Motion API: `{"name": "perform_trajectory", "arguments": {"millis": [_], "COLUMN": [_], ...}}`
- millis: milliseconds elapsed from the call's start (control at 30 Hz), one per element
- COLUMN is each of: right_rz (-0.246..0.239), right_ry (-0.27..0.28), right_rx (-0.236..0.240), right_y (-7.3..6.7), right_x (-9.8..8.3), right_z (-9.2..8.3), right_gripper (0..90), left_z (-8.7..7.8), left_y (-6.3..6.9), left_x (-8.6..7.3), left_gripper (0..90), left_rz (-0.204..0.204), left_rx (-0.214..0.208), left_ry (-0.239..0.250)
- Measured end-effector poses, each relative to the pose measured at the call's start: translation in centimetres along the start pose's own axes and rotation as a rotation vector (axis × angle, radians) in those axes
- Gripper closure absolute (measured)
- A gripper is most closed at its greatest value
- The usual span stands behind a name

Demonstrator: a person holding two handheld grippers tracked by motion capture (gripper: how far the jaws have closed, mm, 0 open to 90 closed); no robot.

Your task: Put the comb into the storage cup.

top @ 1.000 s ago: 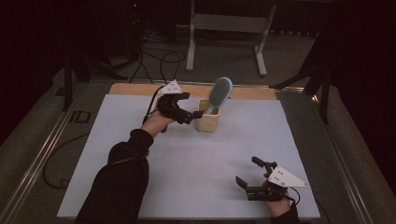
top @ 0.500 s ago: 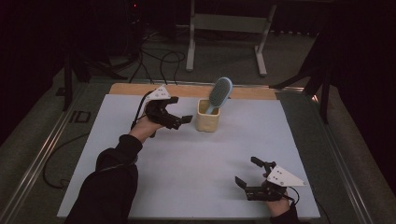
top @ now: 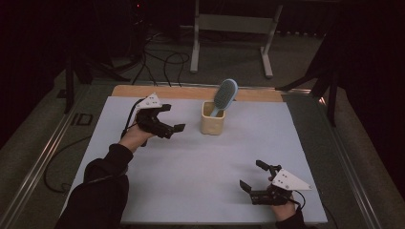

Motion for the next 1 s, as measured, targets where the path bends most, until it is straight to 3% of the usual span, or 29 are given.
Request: {"name": "perform_trajectory", "arguments": {"millis": [667, 1000], "right_rz": [-0.007, -0.012], "right_ry": [-0.001, -0.007], "right_rx": [0.005, 0.005], "right_y": [0.0, -0.1], "right_x": [0.0, 0.1], "right_z": [0.2, 0.3], "right_gripper": [8.0, 8.0], "left_z": [-4.6, -6.6], "left_y": [-0.1, 0.2], "left_x": [-3.7, -6.7], "left_gripper": [0.0, 0.0], "left_rz": [-0.012, -0.014], "left_rx": [0.025, 0.044], "left_ry": [0.01, -0.005]}}
Point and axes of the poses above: each handheld gripper's, and its own axes: z roughly forward along the jaws, x roughly out of its top, y roughly to its right, the point moved 4 cm from there along z, roughly forward along the jaws, and after that the axes turned 11 degrees about -z, right-handed, at the moved point
